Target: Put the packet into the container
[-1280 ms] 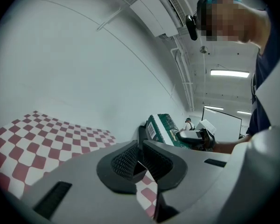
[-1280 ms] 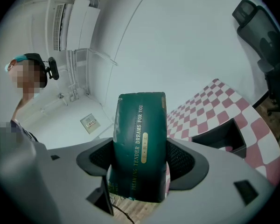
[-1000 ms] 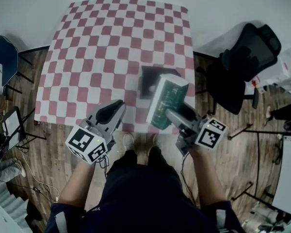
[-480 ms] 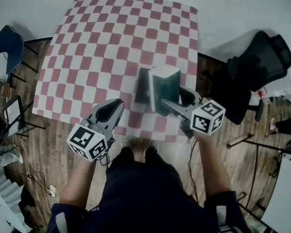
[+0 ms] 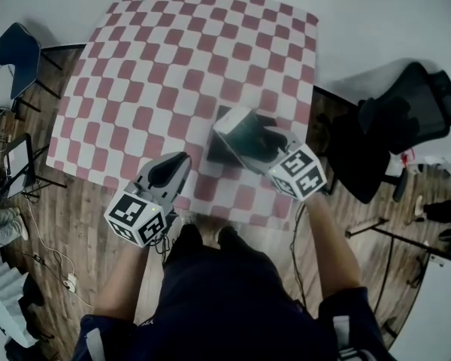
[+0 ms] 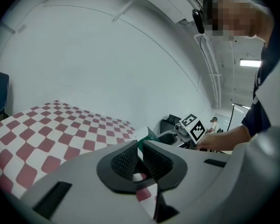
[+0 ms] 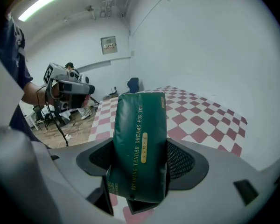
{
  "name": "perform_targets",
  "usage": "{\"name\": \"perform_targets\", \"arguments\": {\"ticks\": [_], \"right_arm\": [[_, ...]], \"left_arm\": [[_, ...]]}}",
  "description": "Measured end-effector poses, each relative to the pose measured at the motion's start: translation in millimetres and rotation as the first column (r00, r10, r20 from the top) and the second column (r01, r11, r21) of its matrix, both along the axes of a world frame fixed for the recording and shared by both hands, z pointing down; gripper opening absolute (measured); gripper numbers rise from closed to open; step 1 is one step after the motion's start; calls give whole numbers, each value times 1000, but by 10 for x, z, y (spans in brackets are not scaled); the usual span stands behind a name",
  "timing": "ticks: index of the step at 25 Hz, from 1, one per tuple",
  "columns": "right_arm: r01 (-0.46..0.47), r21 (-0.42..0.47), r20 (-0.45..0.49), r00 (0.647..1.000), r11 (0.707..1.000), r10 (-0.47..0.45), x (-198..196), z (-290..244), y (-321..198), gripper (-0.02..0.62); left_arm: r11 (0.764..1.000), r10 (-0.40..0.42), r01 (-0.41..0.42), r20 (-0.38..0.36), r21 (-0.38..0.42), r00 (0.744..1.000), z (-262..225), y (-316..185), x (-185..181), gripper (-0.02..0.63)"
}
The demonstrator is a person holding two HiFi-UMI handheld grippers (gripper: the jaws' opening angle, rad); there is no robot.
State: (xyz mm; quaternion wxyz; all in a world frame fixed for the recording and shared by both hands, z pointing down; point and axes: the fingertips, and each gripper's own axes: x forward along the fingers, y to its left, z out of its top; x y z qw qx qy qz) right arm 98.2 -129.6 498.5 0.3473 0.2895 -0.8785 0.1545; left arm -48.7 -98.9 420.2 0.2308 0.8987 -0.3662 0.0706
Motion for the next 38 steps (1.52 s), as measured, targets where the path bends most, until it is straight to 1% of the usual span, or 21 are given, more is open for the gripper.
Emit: {"name": "perform_targets", "arguments": {"ticks": [3, 5, 9, 11, 18, 22, 29, 33, 36, 38], "right_arm": [[71, 3, -86, 994, 997, -71, -56, 83, -11, 359], [123, 3, -155, 981, 992, -121, -70, 172, -18, 359], [221, -24, -283, 934, 975, -219, -79, 402, -10, 359], [252, -49, -317, 914, 967, -254, -86, 507, 2, 359], [288, -125, -331, 890, 949, -314, -138, 634, 48, 359], [322, -152, -368, 859, 934, -356, -110, 651, 59, 359], [336, -200, -385, 837, 920, -389, -74, 722, 81, 357], [357, -213, -404, 815, 909, -415, -65, 795, 78, 357], [346, -235, -413, 811, 909, -415, -22, 856, 82, 356], [366, -238, -434, 788, 900, -436, -10, 901, 86, 354]], "left_arm": [[1000, -18, 18, -2, -5, 1000, 30, -17, -53, 52], [1000, -26, 26, -3, -10, 1000, 56, -21, -73, 52], [999, -37, 37, -10, -25, 999, 120, -28, -92, 52], [999, -36, 36, -12, -29, 999, 142, -37, -84, 51], [999, -23, 23, -18, -29, 1000, 156, -65, -48, 52], [999, -17, 17, -23, -28, 1000, 165, -68, -37, 52], [999, -15, 14, -28, -35, 999, 196, -32, -22, 52], [999, -18, 17, -26, -43, 1000, 219, -17, -30, 51], [999, -16, 15, -23, -49, 1000, 239, -8, -21, 51], [999, -14, 13, -23, -51, 1000, 251, 0, -13, 51]]}}
